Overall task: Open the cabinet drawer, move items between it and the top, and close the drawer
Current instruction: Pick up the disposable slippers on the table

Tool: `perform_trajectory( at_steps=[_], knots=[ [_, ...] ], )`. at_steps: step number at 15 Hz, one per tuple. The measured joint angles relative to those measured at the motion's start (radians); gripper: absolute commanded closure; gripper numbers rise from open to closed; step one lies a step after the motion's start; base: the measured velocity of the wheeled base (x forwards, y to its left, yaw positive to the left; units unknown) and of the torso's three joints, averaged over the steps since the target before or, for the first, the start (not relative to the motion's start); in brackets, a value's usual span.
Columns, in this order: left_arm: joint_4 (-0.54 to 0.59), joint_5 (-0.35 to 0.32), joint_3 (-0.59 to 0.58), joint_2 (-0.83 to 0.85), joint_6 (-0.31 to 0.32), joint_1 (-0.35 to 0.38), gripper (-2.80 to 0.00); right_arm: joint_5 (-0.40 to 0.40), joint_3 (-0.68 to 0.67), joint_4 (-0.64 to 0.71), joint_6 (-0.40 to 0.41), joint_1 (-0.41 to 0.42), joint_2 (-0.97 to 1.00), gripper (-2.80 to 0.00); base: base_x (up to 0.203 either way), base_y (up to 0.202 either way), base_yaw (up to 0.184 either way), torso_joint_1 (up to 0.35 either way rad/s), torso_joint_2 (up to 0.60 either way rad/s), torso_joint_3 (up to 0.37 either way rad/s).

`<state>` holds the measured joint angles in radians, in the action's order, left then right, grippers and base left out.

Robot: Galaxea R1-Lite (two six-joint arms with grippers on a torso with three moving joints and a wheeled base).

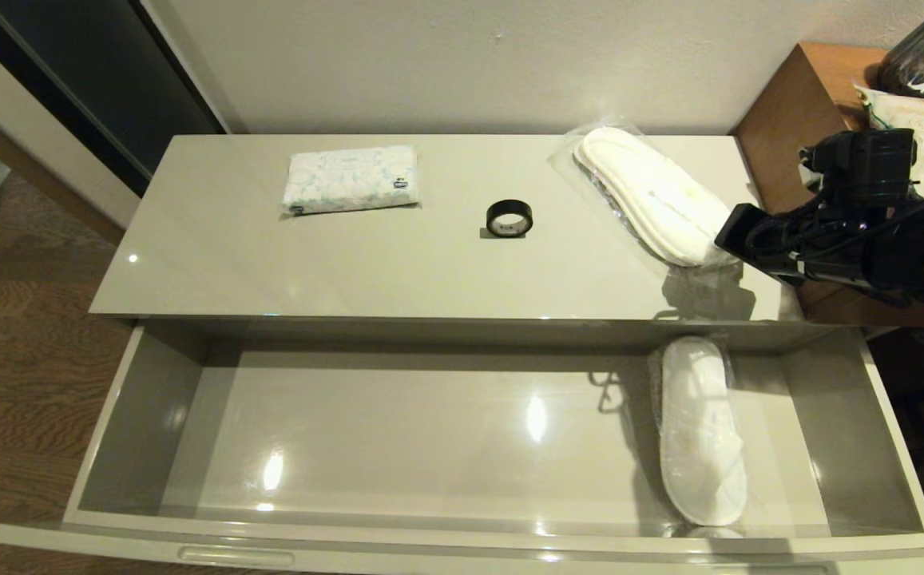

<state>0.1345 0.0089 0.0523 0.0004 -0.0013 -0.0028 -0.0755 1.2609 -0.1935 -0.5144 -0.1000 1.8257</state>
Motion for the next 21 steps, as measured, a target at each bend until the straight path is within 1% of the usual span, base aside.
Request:
perform_trajectory(
  at_steps=[1,3,6,9,12,16,21],
  knots=[
    [0.0,0.0,0.0,0.0,0.0,-0.001,0.0,-0.012,0.003,0.015,0.007,-0.003,-0.002,-2.8,0.0,0.0,0.0,0.0,0.0,0.0],
    [0.0,0.0,0.0,0.0,0.0,-0.001,0.0,-0.07,0.007,0.018,0.02,-0.016,-0.006,-2.8,0.0,0.0,0.0,0.0,0.0,0.0],
    [0.0,0.0,0.0,0.0,0.0,0.0,0.0,-0.092,-0.001,0.015,0.024,-0.036,-0.017,-2.8,0.0,0.0,0.0,0.0,0.0,0.0],
    [0.0,0.0,0.0,0.0,0.0,0.0,0.0,-0.109,-0.007,-0.037,0.023,-0.04,-0.018,-2.8,0.0,0.0,0.0,0.0,0.0,0.0],
    [0.0,0.0,0.0,0.0,0.0,-0.001,0.0,-0.186,-0.004,-0.074,0.025,-0.04,-0.008,-2.8,0.0,0.0,0.0,0.0,0.0,0.0],
    [0.0,0.0,0.0,0.0,0.0,-0.001,0.0,-0.19,-0.007,-0.076,0.017,-0.04,0.021,-2.8,0.0,0.0,0.0,0.0,0.0,0.0],
    [0.0,0.0,0.0,0.0,0.0,0.0,0.0,-0.16,-0.034,-0.077,0.011,-0.055,0.046,-2.8,0.0,0.0,0.0,0.0,0.0,0.0]
  ],
)
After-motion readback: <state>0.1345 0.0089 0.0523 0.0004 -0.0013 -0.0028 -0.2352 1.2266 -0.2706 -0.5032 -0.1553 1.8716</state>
